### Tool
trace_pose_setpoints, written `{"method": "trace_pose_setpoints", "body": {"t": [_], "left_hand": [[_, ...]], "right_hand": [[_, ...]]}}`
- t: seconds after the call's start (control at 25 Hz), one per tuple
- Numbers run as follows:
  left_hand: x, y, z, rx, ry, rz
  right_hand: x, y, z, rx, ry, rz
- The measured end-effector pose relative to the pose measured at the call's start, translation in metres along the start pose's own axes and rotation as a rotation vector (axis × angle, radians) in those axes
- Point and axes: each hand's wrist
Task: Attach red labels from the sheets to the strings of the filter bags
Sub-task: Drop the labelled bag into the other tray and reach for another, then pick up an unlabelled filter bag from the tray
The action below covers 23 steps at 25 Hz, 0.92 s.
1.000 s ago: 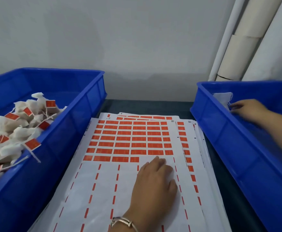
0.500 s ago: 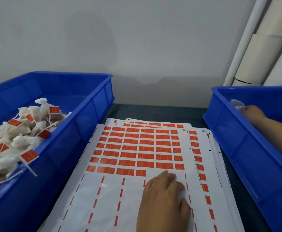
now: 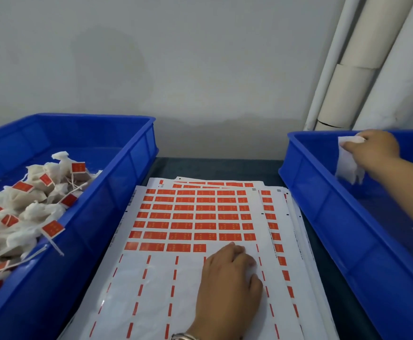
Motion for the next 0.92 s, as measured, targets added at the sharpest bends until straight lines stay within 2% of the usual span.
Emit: {"method": "trace_pose_setpoints", "body": {"t": [0.24,0.4,0.52,0.64,0.72,0.8,0.84,0.92], "left_hand": [[-0.003,0.002,-0.003,0.064,-0.044,-0.035],[-0.007,0.003,-0.003,0.081,-0.047,-0.074],[-0.009,0.004,-0.003,0.093,-0.042,-0.085],[-0.009,0.002,-0.003,0.086,-0.036,-0.096],[-0.011,0.001,-0.003,0.015,-0.053,-0.18],[-0.015,0.0,-0.003,-0.126,-0.105,-0.388],[-0.017,-0.001,-0.004,-0.199,-0.138,-0.498],[-0.02,-0.003,-0.004,-0.313,-0.158,-0.673]], "right_hand": [[-0.051,0.052,-0.051,-0.16,-0.062,0.137],[-0.059,0.091,-0.098,-0.256,-0.069,0.239],[-0.043,0.1,-0.135,-0.271,-0.007,0.247],[-0.007,0.088,-0.177,-0.305,0.118,0.115],[0.018,0.079,-0.203,-0.244,0.248,-0.064],[0.037,0.07,-0.22,-0.125,0.296,-0.141],[0.043,0.066,-0.226,-0.111,0.245,-0.145],[0.047,0.061,-0.239,-0.211,0.049,-0.105]]}}
Point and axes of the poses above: each hand's wrist, its own z-axis towards the middle knuckle, its own x-axis out of the palm, y = z × x, and after that the axes turned 1 degree about -x, right-handed
